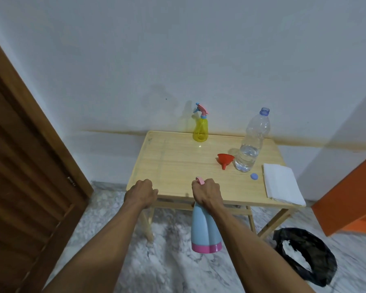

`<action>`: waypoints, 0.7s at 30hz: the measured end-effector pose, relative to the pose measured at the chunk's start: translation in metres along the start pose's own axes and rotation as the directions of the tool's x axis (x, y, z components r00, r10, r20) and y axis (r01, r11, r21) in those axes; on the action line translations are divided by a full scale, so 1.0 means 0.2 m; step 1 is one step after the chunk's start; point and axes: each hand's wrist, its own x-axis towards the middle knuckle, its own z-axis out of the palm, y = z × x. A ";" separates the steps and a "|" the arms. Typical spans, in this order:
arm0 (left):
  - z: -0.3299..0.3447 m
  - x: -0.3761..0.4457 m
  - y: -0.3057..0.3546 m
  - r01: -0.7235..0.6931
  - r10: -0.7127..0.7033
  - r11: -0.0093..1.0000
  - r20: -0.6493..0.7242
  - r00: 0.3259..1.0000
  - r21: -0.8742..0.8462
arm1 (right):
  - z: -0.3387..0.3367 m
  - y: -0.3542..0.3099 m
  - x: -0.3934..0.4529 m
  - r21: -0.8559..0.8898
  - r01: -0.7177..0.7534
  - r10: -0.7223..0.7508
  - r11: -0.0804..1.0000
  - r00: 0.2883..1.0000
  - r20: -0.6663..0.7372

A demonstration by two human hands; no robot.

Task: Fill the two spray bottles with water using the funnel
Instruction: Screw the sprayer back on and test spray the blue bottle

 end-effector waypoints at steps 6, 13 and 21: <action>0.00 0.00 -0.07 0.011 -0.011 1.000 -0.013 1.000 0.007 | 0.04 -0.05 -0.03 -0.026 0.018 -0.017 0.999 0.999 0.038; -0.02 0.01 -0.12 0.017 -0.017 1.000 -0.019 1.000 0.001 | 0.09 -0.14 -0.05 -0.017 0.031 -0.029 0.999 0.997 0.071; -0.03 -0.01 -0.19 0.044 -0.045 0.999 -0.023 0.999 -0.018 | 0.16 -0.15 -0.05 0.011 0.033 -0.033 0.999 0.996 0.079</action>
